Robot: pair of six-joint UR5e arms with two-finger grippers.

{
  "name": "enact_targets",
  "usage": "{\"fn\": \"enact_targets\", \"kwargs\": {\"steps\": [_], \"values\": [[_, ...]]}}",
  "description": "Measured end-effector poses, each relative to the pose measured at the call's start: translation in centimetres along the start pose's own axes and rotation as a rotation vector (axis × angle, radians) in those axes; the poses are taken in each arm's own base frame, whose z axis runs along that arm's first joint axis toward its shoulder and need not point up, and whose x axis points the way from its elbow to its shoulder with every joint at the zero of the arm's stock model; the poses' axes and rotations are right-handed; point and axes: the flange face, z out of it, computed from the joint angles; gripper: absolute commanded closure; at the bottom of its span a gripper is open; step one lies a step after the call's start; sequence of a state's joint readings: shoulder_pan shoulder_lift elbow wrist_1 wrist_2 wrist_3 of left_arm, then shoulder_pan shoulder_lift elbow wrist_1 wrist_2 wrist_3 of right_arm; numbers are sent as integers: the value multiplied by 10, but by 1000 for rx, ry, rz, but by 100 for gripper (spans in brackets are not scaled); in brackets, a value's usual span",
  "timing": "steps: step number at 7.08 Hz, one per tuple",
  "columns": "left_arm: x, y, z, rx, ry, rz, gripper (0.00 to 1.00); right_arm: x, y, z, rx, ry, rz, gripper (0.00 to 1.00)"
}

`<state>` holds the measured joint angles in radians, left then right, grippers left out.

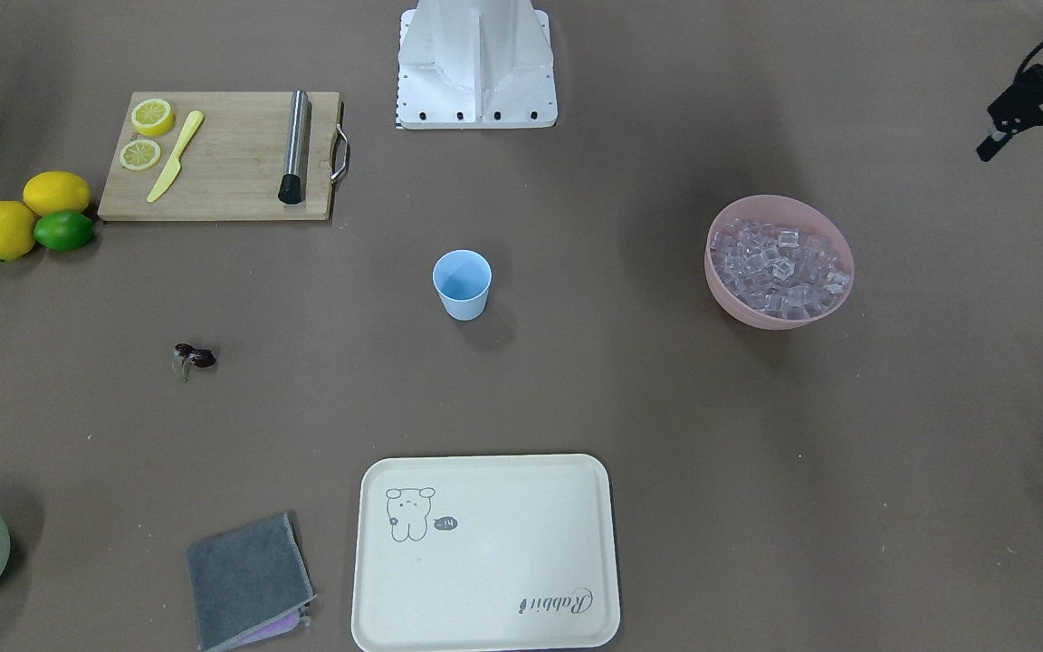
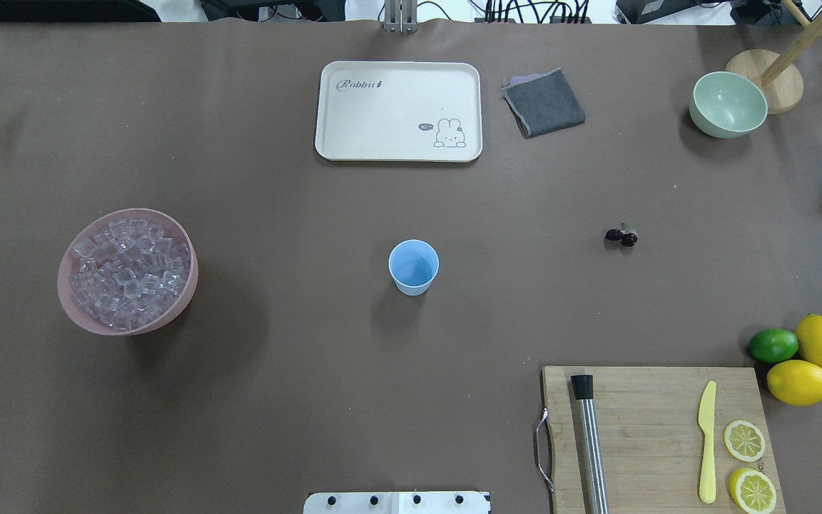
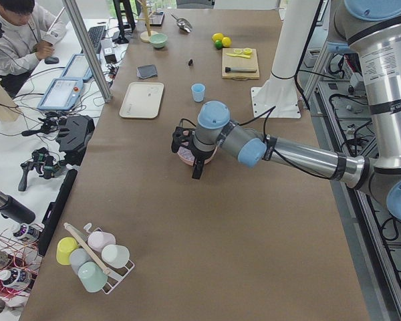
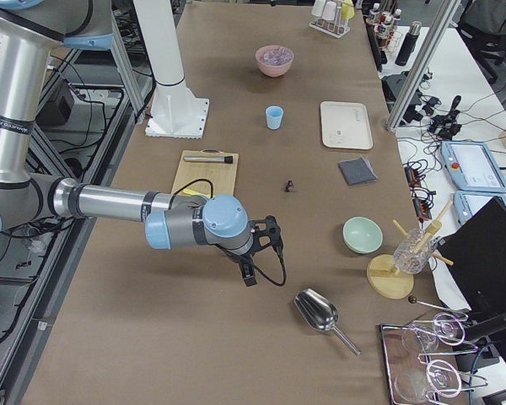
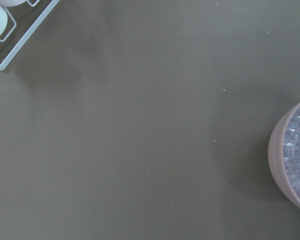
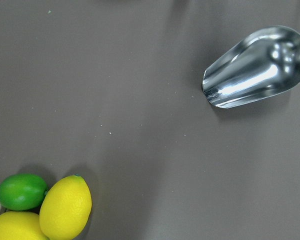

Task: Put ice and cherries in cup
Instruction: 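Move the left gripper over the pink bowl of ice cubes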

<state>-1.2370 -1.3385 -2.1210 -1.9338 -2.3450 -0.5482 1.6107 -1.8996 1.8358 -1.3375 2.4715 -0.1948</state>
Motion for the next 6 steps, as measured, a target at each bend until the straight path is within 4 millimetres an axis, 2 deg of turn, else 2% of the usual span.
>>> {"fn": "enact_targets", "kwargs": {"steps": [1,2,3,4,6], "values": [[38,-6,14,2,-3,40,3,-1,0,1,3,-23,3,0],[64,-7,30,4,-15,77,5,-2,1,2,4,-44,7,0],[82,-6,43,-2,-18,98,8,0,2,4,2,-53,9,0],[98,-4,56,-6,-25,91,3,1,3,6,0,-55,10,0],[129,15,100,22,-126,107,3,2,3,7,-2,-55,14,0]]}}
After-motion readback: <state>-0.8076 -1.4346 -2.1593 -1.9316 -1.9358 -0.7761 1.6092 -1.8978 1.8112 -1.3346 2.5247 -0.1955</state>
